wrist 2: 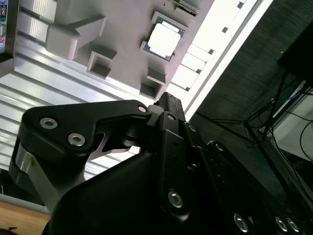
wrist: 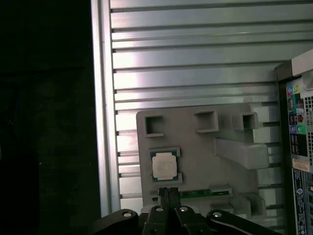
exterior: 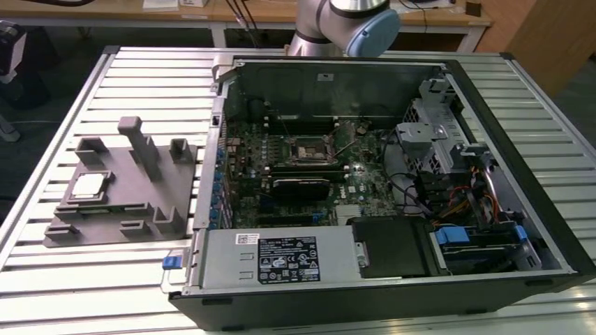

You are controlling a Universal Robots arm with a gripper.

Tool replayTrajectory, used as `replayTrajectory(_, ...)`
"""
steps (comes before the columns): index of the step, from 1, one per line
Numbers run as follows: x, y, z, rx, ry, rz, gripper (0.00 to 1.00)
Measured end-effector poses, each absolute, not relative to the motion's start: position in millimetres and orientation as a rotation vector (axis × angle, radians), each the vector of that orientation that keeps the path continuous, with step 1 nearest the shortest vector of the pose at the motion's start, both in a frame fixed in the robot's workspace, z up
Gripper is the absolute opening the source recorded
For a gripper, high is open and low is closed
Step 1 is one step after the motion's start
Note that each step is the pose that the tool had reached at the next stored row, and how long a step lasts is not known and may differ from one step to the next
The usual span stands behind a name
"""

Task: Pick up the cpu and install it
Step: 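Reach for the cpu, then pick up the cpu and move it towards the insertion slot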

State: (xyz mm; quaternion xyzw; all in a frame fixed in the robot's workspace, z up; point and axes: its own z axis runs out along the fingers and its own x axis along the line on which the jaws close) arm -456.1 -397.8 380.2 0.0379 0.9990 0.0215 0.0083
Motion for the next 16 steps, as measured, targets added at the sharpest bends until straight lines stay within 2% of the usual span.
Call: replayTrajectory(16,-456.2,-397.8,372.5,0.091,3.138,0.067,0.11)
